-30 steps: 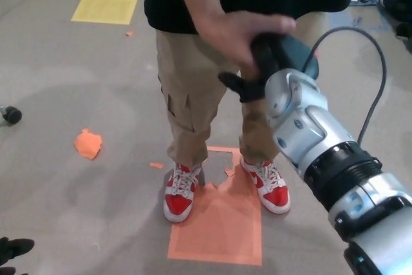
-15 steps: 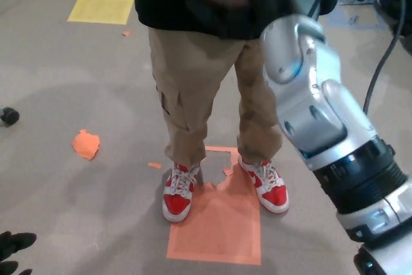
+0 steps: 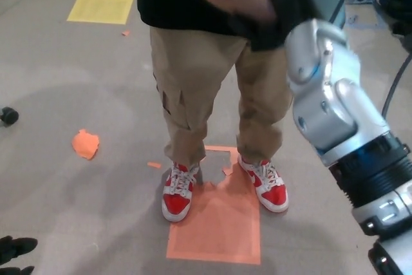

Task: The robot extends its right arm to grab a person's hand and shakes it

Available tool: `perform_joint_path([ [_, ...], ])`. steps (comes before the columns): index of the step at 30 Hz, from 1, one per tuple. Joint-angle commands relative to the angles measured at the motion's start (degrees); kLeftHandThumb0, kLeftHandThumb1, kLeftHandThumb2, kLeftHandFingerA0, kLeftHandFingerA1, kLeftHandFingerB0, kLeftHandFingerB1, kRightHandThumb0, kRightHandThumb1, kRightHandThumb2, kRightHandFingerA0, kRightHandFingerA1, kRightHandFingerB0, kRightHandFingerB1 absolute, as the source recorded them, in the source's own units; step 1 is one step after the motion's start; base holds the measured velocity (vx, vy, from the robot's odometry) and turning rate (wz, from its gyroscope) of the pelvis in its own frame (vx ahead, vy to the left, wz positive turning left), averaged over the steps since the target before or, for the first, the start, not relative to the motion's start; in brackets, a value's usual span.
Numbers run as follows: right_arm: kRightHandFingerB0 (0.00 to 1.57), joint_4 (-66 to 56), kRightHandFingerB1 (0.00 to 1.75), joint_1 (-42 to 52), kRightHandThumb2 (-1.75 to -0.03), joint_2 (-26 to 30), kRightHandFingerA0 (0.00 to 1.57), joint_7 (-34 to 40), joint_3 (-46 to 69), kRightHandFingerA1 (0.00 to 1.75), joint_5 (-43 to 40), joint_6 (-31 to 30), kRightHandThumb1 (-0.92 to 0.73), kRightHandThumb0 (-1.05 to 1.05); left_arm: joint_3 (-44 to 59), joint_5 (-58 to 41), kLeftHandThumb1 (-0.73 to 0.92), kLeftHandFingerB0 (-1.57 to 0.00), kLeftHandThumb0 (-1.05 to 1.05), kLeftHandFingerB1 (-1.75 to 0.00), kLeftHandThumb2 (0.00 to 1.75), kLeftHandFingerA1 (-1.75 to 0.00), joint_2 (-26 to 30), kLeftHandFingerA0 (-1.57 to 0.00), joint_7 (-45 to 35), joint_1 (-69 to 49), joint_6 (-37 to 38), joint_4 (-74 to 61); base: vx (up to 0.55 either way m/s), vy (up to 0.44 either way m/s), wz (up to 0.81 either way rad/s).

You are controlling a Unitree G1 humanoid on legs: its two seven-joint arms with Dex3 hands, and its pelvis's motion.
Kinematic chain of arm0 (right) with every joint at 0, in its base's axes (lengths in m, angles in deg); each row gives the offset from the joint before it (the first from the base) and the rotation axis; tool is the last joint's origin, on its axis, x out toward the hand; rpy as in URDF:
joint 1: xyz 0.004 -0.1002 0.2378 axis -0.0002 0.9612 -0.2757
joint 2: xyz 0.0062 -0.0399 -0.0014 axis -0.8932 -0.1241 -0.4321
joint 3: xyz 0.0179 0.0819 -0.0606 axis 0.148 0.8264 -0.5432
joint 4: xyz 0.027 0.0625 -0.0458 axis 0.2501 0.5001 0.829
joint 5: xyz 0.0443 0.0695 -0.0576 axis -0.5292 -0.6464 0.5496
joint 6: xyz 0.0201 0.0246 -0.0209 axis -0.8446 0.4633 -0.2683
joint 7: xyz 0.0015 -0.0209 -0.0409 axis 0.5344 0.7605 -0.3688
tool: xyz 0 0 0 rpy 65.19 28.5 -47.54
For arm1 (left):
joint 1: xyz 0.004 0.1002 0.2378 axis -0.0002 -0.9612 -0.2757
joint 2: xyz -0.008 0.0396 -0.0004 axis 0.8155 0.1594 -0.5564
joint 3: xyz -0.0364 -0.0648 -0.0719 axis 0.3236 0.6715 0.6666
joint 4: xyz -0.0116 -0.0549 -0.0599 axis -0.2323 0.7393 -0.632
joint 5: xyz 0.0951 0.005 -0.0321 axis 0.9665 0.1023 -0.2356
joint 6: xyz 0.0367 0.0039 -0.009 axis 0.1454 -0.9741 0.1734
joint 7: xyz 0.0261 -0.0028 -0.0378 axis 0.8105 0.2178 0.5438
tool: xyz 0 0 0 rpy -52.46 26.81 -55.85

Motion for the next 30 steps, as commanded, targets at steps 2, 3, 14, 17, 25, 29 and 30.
perform_joint_path([
  [2,0.68,24.7,0.55,3.6,-0.59,-2.7,0.89,6.9,-0.7,0.80,-2.8,11.3,-0.64,-0.30,-0.3,1.3,0.92,-0.19,-0.61,-0.31,0.69,-0.31,2.3,-0.21,0.5,0.9,-0.2,-1.0,0.00,0.000,0.00],
  [3,0.74,26.0,0.58,4.1,-0.56,-2.8,0.89,7.4,-0.8,0.93,-2.7,12.5,-0.59,-0.25,-0.1,0.9,0.92,-0.18,-0.60,-0.31,0.68,-0.31,2.4,-0.20,0.2,0.9,-0.1,-0.8,0.00,0.000,0.00],
  [14,0.56,30.7,0.43,2.3,-0.61,-2.7,0.79,10.0,0.8,1.40,-4.2,18.2,-0.64,-0.18,0.2,0.4,0.92,-0.19,-0.59,-0.31,0.70,-0.31,2.2,-0.21,0.1,0.1,1.0,0.2,0.00,0.000,0.00],
  [17,0.65,29.0,0.45,0.7,-0.61,-2.4,0.81,13.2,2.2,1.39,-5.0,20.2,-0.71,-0.19,0.4,0.0,0.92,-0.18,-0.58,-0.31,0.70,-0.31,1.9,-0.20,0.2,0.0,1.1,0.5,0.00,0.000,0.00],
  [25,0.67,-4.9,0.45,-2.1,-0.58,1.3,0.81,9.9,4.8,1.49,-1.4,12.9,-0.60,-0.22,-0.7,1.9,0.92,-0.20,-0.59,-0.32,0.72,-0.32,2.4,-0.23,2.2,0.1,0.3,0.1,0.00,0.000,0.00],
  [29,0.64,-22.7,0.44,-2.2,-0.58,1.8,0.98,4.1,6.2,0.91,1.3,6.6,-0.61,-0.24,0.5,-0.6,0.92,-0.22,-0.54,-0.33,0.70,-0.32,2.1,-0.22,-0.2,-0.3,1.7,0.1,0.00,0.000,0.00],
  [30,0.65,-25.4,0.44,-2.0,-0.62,1.7,0.89,3.9,6.6,1.30,1.5,6.4,-0.72,-0.21,0.5,-0.4,0.92,-0.21,-0.52,-0.32,0.68,-0.29,2.1,-0.19,0.1,-0.2,1.8,0.3,0.00,0.000,0.00],
])
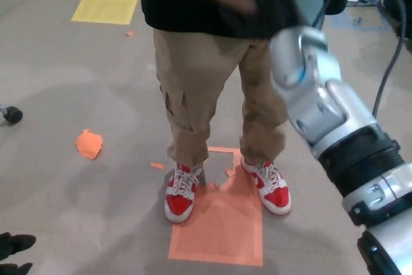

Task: The robot extends its right arm to grab a person's hand and shakes it

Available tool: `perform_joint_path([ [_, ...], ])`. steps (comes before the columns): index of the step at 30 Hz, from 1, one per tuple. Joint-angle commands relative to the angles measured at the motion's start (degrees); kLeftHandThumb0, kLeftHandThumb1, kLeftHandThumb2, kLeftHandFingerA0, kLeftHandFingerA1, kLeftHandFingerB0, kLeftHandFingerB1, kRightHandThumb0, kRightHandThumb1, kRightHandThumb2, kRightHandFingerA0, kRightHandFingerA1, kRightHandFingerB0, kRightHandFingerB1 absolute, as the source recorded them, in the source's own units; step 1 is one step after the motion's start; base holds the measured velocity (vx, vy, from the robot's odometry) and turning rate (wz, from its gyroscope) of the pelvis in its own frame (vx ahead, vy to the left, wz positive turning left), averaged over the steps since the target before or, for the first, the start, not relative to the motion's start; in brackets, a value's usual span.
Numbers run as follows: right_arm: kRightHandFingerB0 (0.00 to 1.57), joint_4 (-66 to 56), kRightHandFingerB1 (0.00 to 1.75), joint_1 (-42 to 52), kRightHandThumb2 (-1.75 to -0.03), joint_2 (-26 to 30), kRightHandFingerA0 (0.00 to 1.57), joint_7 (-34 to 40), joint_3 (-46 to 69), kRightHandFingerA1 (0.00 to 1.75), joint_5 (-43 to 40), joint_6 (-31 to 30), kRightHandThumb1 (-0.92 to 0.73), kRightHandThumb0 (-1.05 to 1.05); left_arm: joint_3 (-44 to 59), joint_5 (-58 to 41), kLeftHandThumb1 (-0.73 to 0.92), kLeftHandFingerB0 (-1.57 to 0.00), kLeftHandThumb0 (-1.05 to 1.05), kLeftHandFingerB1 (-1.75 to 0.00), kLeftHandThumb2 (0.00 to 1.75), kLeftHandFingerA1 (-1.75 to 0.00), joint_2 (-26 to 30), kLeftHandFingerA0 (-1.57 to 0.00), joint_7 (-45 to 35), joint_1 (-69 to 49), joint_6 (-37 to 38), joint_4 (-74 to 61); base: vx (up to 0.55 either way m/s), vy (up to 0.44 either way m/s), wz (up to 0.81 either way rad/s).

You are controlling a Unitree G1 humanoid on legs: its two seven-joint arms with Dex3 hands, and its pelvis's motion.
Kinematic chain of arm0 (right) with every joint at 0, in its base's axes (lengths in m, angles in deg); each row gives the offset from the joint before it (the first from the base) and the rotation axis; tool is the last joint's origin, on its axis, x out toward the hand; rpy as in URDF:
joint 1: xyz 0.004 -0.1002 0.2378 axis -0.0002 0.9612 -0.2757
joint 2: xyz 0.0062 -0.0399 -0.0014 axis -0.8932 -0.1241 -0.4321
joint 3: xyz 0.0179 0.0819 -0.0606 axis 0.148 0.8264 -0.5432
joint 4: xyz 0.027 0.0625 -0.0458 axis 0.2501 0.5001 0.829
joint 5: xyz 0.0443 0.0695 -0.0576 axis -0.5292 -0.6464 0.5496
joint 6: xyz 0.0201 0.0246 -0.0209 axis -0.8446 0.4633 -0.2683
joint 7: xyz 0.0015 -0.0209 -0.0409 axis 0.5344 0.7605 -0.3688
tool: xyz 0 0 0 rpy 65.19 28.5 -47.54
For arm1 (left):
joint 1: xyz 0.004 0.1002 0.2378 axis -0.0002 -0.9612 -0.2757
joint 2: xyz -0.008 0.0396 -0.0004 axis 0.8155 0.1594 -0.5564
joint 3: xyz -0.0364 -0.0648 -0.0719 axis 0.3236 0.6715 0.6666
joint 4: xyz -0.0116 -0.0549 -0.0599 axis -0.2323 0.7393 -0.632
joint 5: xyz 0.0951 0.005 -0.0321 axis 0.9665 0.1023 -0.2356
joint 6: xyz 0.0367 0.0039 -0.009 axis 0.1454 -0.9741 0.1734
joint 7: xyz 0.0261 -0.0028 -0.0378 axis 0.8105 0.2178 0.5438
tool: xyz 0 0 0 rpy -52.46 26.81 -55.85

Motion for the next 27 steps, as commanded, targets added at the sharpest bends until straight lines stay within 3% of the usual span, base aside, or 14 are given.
perform_joint_path([
  [1,0.65,-30.7,0.44,1.8,-0.62,3.3,0.89,-8.8,4.0,1.30,4.0,-12.2,-0.72,-0.21,0.9,-0.3,0.92,-0.21,-0.52,-0.32,0.68,-0.29,1.2,-0.19,0.4,-0.6,1.6,0.6,0.00,0.000,0.00],
  [3,0.65,-34.3,0.43,2.1,-0.62,3.4,0.87,-10.3,4.1,1.27,4.5,-13.4,-0.74,-0.21,0.4,0.5,0.92,-0.18,-0.56,-0.29,0.67,-0.28,1.4,-0.18,0.8,-0.5,0.8,0.6,0.00,0.000,0.00],
  [4,0.65,-36.2,0.43,2.1,-0.63,3.3,0.97,-10.9,4.1,0.65,5.0,-14.3,-0.74,-0.23,0.2,0.9,0.89,-0.20,-0.60,-0.31,0.68,-0.29,1.6,-0.19,1.3,-0.5,0.4,0.7,0.00,0.000,0.00],
  [7,0.66,-37.9,0.43,2.4,-0.62,3.2,1.02,-11.7,3.9,0.71,5.7,-15.7,-0.74,-0.20,-0.2,1.6,0.92,-0.21,-0.60,-0.30,0.68,-0.30,1.7,-0.21,2.0,-0.3,-0.5,0.6,0.00,0.000,0.00],
  [9,0.65,-36.2,0.45,3.7,-0.59,3.0,1.02,-11.4,3.5,0.61,4.8,-15.0,-0.65,-0.16,0.3,0.9,0.92,-0.21,-0.55,-0.32,0.67,-0.31,1.4,-0.22,1.7,-0.6,0.6,0.9,0.00,0.000,0.00],
  [10,0.65,-34.7,0.45,4.4,-0.59,2.8,1.02,-10.9,3.3,0.61,4.3,-14.7,-0.65,-0.16,0.5,0.5,0.92,-0.21,-0.55,-0.32,0.67,-0.31,1.4,-0.22,1.4,-0.9,1.8,0.8,0.00,0.000,0.00],
  [11,0.65,-33.2,0.46,4.9,-0.58,2.9,1.04,-10.7,2.8,0.69,4.4,-14.6,-0.58,-0.18,0.9,-0.1,0.62,-0.08,-0.28,-0.49,1.13,-0.49,1.2,-0.07,0.9,-1.0,2.0,0.6,0.00,0.000,0.00],
  [12,0.65,-32.9,0.46,5.2,-0.58,3.0,1.04,-10.9,2.5,0.69,4.5,-14.8,-0.58,-0.18,1.0,-0.4,0.62,-0.08,-0.28,-0.49,1.13,-0.49,1.1,-0.07,0.7,-1.1,2.0,0.5,0.00,0.000,0.00],
  [13,0.68,-28.0,0.47,6.4,-0.57,2.8,0.92,-10.2,1.6,1.17,3.8,-13.7,-0.55,-0.17,0.7,0.0,0.92,-0.22,-0.56,-0.33,0.70,-0.33,1.2,-0.26,0.8,-1.0,1.8,0.4,0.00,0.000,0.00],
  [14,0.68,-24.4,0.47,7.3,-0.58,2.8,0.84,-9.4,0.8,1.43,3.4,-12.6,-0.55,-0.17,0.3,0.7,0.92,-0.22,-0.57,-0.32,0.72,-0.32,1.3,-0.25,1.2,-1.0,1.3,0.1,0.00,0.000,0.00],
  [23,0.66,9.9,0.47,8.7,-0.60,0.2,0.86,-6.2,-1.4,1.16,-0.8,-4.3,-0.67,-0.14,0.1,0.9,0.92,-0.21,-0.57,-0.32,0.70,-0.32,1.3,-0.24,1.6,-0.4,0.3,-0.1,0.00,0.000,0.00],
  [24,0.66,12.0,0.47,8.7,-0.59,0.1,0.89,-6.3,-1.4,0.94,-1.1,-3.5,-0.65,-0.15,0.0,0.9,0.92,-0.19,-0.57,-0.32,0.71,-0.32,1.5,-0.22,1.3,-0.3,0.4,-0.3,0.00,0.000,0.00],
  [26,0.65,16.0,0.47,8.8,-0.59,0.1,0.87,-7.0,-1.4,0.90,-1.6,-2.0,-0.65,-0.16,-0.1,1.1,0.92,-0.19,-0.59,-0.31,0.71,-0.31,1.8,-0.21,1.0,0.1,0.2,-0.5,0.00,0.000,0.00],
  [27,0.65,17.4,0.47,9.0,-0.59,0.1,0.86,-7.1,-1.3,1.16,-1.7,-1.2,-0.64,-0.16,-0.2,1.3,0.92,-0.20,-0.60,-0.32,0.70,-0.32,1.8,-0.22,1.3,0.3,-0.3,-0.5,0.00,0.000,0.00],
])
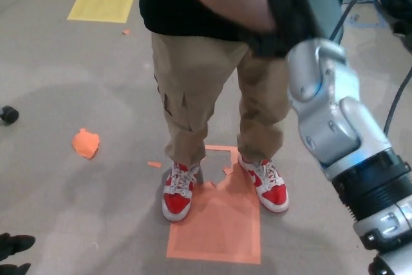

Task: The robot extends its right arm to grab a person's hand and shakes it

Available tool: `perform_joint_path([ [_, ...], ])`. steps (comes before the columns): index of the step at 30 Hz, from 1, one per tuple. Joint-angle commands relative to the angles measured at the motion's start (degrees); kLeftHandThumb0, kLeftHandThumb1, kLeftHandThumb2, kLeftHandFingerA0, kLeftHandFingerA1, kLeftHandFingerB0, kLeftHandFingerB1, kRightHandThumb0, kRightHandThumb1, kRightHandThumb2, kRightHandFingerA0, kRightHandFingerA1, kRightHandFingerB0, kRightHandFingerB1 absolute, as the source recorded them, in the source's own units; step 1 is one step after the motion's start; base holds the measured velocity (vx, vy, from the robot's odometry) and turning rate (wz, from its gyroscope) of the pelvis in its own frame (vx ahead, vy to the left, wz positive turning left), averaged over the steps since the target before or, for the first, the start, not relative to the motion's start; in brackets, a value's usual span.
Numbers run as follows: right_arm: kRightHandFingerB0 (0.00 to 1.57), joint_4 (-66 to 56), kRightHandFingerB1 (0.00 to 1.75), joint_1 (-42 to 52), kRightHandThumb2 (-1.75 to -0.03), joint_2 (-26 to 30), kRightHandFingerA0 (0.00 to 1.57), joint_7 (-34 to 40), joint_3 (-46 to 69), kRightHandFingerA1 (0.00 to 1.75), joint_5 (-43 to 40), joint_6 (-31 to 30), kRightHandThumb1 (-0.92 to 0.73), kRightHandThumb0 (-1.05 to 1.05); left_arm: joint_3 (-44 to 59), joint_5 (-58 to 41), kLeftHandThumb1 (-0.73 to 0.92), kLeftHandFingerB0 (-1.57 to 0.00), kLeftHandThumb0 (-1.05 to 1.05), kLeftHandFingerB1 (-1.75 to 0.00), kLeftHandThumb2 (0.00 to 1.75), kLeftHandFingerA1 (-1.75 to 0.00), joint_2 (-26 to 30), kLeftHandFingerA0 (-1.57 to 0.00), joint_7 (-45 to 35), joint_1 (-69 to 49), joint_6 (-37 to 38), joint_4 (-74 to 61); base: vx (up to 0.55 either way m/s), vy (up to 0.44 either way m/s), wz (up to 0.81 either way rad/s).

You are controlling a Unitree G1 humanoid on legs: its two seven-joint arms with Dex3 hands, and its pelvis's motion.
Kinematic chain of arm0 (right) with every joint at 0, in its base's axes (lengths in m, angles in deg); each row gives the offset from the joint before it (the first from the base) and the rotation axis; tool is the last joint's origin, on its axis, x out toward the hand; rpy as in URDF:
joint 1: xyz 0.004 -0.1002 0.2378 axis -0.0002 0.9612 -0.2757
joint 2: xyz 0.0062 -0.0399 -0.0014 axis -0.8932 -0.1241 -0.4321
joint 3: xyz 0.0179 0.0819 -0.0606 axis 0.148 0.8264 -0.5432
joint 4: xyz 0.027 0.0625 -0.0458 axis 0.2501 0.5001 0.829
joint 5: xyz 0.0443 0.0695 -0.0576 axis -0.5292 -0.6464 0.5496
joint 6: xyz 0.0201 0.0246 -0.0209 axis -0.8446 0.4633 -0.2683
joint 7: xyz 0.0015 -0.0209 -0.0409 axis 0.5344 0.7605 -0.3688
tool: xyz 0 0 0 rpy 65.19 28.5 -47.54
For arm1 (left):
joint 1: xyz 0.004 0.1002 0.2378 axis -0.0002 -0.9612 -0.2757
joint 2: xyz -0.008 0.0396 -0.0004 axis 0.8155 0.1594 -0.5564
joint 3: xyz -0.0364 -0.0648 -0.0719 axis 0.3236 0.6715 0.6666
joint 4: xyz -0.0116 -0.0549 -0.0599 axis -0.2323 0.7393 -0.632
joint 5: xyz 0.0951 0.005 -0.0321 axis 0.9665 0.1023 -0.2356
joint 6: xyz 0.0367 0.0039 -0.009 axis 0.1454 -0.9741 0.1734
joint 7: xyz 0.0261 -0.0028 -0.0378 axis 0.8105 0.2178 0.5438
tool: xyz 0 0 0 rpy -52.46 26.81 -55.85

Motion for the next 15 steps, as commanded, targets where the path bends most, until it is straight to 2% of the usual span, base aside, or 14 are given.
perform_joint_path([
  [1,0.65,19.2,0.47,1.6,-0.59,-1.1,0.86,0.5,-0.4,1.16,-4.1,8.6,-0.64,-0.16,-0.2,1.3,0.92,-0.20,-0.60,-0.32,0.70,-0.32,1.7,-0.22,1.1,0.4,-1.1,-0.4,0.00,0.000,0.00],
  [3,0.65,20.4,0.47,1.5,-0.59,-1.2,0.87,0.6,-0.1,1.13,-4.5,9.4,-0.66,-0.17,0.1,0.7,0.92,-0.19,-0.58,-0.32,0.71,-0.32,1.6,-0.22,0.5,0.5,-0.1,0.0,0.00,0.000,0.00],
  [4,0.64,20.7,0.46,1.5,-0.59,-1.0,0.87,0.4,0.1,1.02,-4.6,9.5,-0.65,-0.17,0.1,0.7,0.92,-0.19,-0.58,-0.32,0.71,-0.32,1.6,-0.22,0.4,0.5,0.5,0.2,0.00,0.000,0.00],
  [6,0.64,21.0,0.46,1.5,-0.59,-0.8,0.87,0.1,0.2,1.02,-5.0,9.7,-0.65,-0.17,0.1,0.7,0.92,-0.19,-0.58,-0.32,0.71,-0.32,1.6,-0.22,0.4,0.4,1.1,0.5,0.00,0.000,0.00],
  [7,0.60,20.9,0.45,1.9,-0.60,-0.1,0.82,1.1,0.6,1.14,-5.4,11.3,-0.68,-0.17,0.1,0.7,0.92,-0.21,-0.57,-0.32,0.70,-0.32,1.6,-0.23,0.5,0.8,1.1,0.7,0.00,0.000,0.00],
  [8,0.35,20.3,0.41,2.5,-0.64,0.6,0.81,1.8,1.1,1.33,-5.7,12.1,-0.74,-0.25,0.3,0.3,0.92,-0.20,-0.57,-0.31,0.69,-0.31,1.5,-0.21,0.4,1.0,1.1,0.9,0.00,0.000,0.00],
  [9,0.35,19.6,0.41,3.1,-0.64,1.3,0.81,2.3,1.4,1.33,-5.8,12.4,-0.74,-0.25,0.5,-0.1,0.92,-0.20,-0.57,-0.31,0.69,-0.31,1.3,-0.21,0.1,1.0,1.1,1.0,0.00,0.000,0.00],
  [10,0.11,18.7,0.48,3.4,-0.96,1.7,0.95,2.0,1.8,1.13,-6.0,11.3,-0.54,-0.27,0.4,0.2,0.92,-0.20,-0.58,-0.32,0.70,-0.31,1.4,-0.22,0.2,1.0,1.1,0.9,0.00,0.000,0.00],
  [11,0.00,17.1,0.24,3.6,-0.85,2.7,0.00,-0.8,1.8,0.39,-6.0,8.4,-0.50,-0.61,0.1,0.7,0.92,-0.20,-0.59,-0.32,0.71,-0.32,1.6,-0.23,0.5,1.1,0.5,0.6,0.00,0.000,0.00],
  [12,0.00,15.3,0.24,3.7,-0.85,3.8,0.00,-4.0,1.7,0.39,-5.9,5.5,-0.50,-0.61,-0.2,1.2,0.92,-0.20,-0.59,-0.32,0.71,-0.32,1.8,-0.23,0.8,1.1,-0.2,0.3,0.00,0.000,0.00],
  [14,0.00,12.3,0.00,5.4,-0.89,5.7,0.00,-7.1,2.4,0.08,-6.8,3.3,-0.60,-0.86,0.0,0.9,0.92,-0.19,-0.57,-0.31,0.71,-0.32,1.9,-0.22,0.4,1.4,-0.2,0.4,0.00,0.000,0.00],
  [15,0.00,11.2,0.00,6.2,-0.89,6.5,0.00,-8.4,2.9,0.08,-7.4,2.8,-0.60,-0.86,-0.1,0.9,0.92,-0.19,-0.57,-0.31,0.71,-0.32,2.0,-0.22,0.3,1.6,-0.1,0.6,0.00,0.000,0.00],
])
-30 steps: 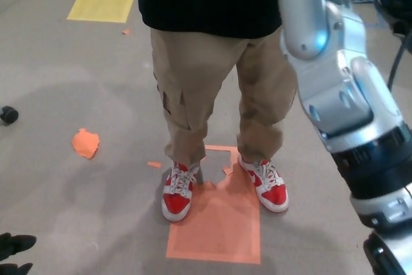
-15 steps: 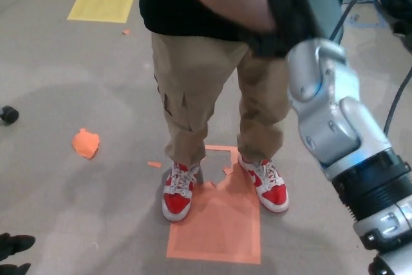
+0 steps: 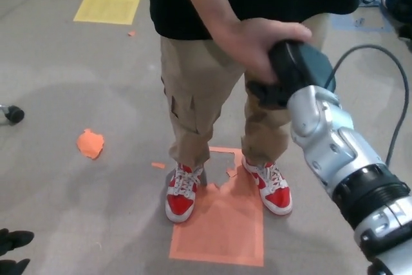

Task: The robot extends its right arm to grab a person's hand and shakes it

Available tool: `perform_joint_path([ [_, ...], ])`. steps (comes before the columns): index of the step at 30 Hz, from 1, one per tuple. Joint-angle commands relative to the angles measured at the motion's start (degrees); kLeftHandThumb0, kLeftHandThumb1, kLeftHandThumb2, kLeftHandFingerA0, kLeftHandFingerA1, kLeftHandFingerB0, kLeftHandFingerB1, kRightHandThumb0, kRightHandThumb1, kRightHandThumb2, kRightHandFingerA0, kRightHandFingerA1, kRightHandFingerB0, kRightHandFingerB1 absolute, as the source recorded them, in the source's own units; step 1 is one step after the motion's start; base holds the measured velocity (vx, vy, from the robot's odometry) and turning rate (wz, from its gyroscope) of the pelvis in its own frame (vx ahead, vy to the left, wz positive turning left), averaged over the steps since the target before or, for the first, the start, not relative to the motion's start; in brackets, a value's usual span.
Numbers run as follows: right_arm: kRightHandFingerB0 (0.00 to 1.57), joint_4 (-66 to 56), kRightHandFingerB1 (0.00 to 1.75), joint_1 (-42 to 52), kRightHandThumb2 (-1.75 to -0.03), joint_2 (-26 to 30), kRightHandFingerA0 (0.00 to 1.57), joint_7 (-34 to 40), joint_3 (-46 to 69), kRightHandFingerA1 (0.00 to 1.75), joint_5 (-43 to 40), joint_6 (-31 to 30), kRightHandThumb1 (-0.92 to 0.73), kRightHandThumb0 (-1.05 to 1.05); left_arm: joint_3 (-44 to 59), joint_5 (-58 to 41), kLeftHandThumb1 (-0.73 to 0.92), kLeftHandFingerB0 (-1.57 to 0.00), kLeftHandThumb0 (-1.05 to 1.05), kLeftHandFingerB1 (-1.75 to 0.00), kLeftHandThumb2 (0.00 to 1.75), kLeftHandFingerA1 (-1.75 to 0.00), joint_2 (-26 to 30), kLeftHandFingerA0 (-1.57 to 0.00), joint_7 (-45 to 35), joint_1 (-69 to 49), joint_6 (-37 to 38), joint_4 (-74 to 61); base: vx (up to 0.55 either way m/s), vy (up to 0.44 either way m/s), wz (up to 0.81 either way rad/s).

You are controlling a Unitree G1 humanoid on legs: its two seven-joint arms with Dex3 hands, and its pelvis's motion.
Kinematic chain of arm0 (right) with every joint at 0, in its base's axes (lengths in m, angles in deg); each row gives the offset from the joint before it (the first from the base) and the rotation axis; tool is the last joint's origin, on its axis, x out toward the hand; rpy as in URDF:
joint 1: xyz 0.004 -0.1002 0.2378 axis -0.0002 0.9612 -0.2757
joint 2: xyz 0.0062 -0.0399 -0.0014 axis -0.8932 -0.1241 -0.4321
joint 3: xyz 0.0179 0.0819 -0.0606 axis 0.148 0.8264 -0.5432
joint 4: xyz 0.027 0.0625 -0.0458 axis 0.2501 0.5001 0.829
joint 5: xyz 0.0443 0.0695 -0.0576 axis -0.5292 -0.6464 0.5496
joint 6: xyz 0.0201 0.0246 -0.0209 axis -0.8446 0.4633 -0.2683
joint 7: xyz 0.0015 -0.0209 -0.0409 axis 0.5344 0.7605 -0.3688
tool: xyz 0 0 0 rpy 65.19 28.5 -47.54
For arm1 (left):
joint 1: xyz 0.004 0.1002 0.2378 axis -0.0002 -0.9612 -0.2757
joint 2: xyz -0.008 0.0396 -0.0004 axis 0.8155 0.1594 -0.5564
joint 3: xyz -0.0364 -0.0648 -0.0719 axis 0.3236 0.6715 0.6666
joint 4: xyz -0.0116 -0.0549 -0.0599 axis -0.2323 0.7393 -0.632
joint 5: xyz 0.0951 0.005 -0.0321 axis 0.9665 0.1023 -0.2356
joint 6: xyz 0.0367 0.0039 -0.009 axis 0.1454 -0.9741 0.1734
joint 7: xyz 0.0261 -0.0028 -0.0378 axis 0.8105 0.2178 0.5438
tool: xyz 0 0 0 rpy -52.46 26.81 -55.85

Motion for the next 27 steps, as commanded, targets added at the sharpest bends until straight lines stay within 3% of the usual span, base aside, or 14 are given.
perform_joint_path([
  [1,0.00,-5.1,0.00,6.7,-0.94,7.0,0.00,-10.5,2.8,0.10,-4.0,-6.6,-0.60,-0.91,0.1,0.5,0.92,-0.20,-0.56,-0.32,0.70,-0.31,1.5,-0.22,-0.1,1.1,0.2,0.7,0.00,0.000,0.00],
  [6,0.00,-6.9,0.00,11.9,-0.91,10.1,0.00,-13.9,7.4,0.10,-8.0,-7.7,-0.58,-0.89,0.2,0.1,0.92,-0.19,-0.56,-0.32,0.71,-0.32,1.5,-0.22,-1.0,1.3,1.7,1.8,0.00,0.000,0.01],
  [10,0.00,-1.4,0.00,15.9,-0.93,13.9,0.00,-15.9,9.2,0.13,-9.8,-3.3,-0.61,-0.90,-0.5,1.0,0.92,-0.20,-0.58,-0.31,0.71,-0.31,1.9,-0.22,-0.4,1.4,0.6,1.8,0.00,0.000,0.00],
  [17,0.00,2.1,0.00,20.6,-0.95,16.6,0.00,-18.1,10.7,0.13,-12.5,-0.6,-0.63,-0.92,-0.8,1.0,0.92,-0.20,-0.59,-0.32,0.70,-0.32,1.9,-0.23,-0.9,2.2,0.4,2.2,0.00,0.000,0.00],
  [21,0.00,4.6,0.09,22.6,-0.96,18.2,0.01,-20.4,9.6,0.30,-12.7,1.5,-0.61,-0.83,-1.3,1.6,0.92,-0.21,-0.59,-0.32,0.69,-0.33,1.7,-0.24,-0.2,2.9,0.5,3.1,0.00,0.000,0.00],
  [24,0.00,7.6,0.05,22.8,-0.94,18.4,0.00,-22.4,9.9,0.17,-14.1,2.0,-0.62,-0.86,-2.2,2.8,0.92,-0.21,-0.59,-0.31,0.70,-0.32,1.7,-0.25,0.9,3.6,0.4,3.6,0.00,0.000,0.00],
  [27,0.00,10.3,0.05,23.0,-0.97,18.7,0.00,-24.4,9.4,0.16,-14.4,3.6,-0.65,-0.87,-3.0,3.3,0.92,-0.21,-0.60,-0.32,0.71,-0.33,1.8,-0.26,1.1,4.2,0.1,3.8,0.00,0.000,0.00],
])
